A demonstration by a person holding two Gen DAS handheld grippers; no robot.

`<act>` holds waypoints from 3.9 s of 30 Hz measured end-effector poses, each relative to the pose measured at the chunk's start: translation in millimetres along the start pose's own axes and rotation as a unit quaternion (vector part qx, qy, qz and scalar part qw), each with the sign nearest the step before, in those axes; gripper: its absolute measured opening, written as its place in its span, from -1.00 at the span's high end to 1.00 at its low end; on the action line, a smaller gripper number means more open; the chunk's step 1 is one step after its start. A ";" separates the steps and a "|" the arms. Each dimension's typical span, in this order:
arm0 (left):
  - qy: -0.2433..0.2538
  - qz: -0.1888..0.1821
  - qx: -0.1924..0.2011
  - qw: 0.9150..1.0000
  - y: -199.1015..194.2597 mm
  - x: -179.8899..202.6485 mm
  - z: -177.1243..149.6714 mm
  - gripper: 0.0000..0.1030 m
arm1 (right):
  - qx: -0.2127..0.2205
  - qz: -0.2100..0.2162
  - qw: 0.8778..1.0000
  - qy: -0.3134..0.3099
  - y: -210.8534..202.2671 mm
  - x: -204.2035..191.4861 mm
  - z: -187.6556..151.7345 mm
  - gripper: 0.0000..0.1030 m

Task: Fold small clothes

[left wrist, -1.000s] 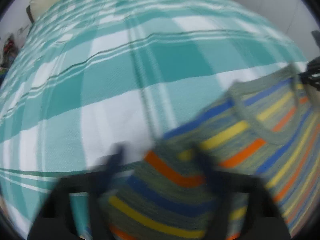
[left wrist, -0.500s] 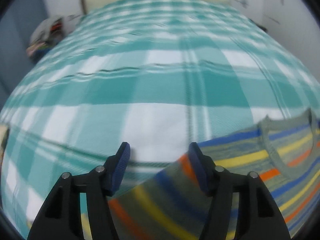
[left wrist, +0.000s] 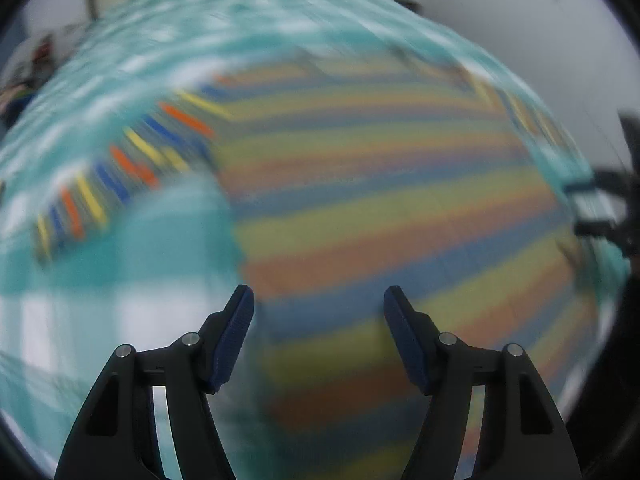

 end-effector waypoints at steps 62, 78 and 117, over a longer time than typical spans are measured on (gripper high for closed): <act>-0.163 0.053 0.100 0.980 61.4 31.2 87.0 -0.99 | 0.143 -0.145 0.945 0.257 19.9 99.3 -59.2 -0.95; -0.163 0.053 0.100 0.980 61.8 31.3 87.2 -0.99 | 0.144 -0.143 0.945 0.257 20.3 100.5 -57.7 -0.95; -0.163 0.053 0.099 0.980 62.1 31.5 87.1 -0.99 | 0.142 -0.145 0.945 0.256 20.1 101.1 -57.4 -0.97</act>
Point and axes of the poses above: each gripper's, at about its wrist camera, not at the fingertips, and y roughly the way its jaws point, x to its right, z to its top, the point moved 9 cm from there along y, roughly the way its jaws point, and after that the axes turned 14 degrees about -x, right-handed, at the moved point
